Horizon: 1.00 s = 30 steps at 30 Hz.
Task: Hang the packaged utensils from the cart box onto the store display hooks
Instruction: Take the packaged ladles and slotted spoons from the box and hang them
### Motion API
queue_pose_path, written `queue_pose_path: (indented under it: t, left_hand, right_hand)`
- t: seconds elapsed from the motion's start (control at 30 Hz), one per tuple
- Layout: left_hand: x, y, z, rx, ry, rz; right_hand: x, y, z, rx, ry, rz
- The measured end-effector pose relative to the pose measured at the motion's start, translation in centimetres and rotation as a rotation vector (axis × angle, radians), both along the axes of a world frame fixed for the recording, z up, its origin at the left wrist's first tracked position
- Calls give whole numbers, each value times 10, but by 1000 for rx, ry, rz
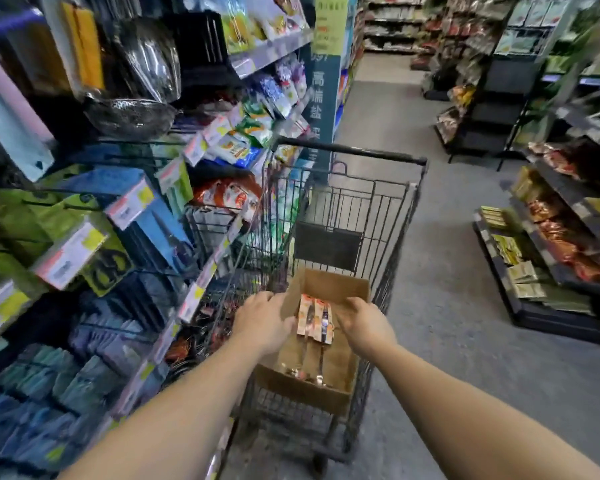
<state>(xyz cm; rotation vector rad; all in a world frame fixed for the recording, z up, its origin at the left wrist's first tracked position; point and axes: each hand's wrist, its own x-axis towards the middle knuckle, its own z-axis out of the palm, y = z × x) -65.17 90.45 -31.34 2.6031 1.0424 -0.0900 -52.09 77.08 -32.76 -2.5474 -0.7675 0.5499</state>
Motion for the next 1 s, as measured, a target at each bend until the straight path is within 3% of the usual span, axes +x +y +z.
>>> queue_pose_path:
  t: [0.27,0.5,0.67,0.83,1.0]
  left_hand:
    - [50,56,-98,-164,86,-3]
    - [78,78,-201,-304,168,57]
    - [94,91,-257,-376,179,94]
    - [98,93,-280,-430,131,131]
    - [103,87,-275,-446,132,133]
  right_hand:
    - [51,64,-94,-136,249,-73]
    - [87,104,-218,-233,485,-188]
    - [97,120,-305,-297,547,-208]
    - [101,124,-343,-286,613,-301]
    - [113,123,-339,-245,611,-324]
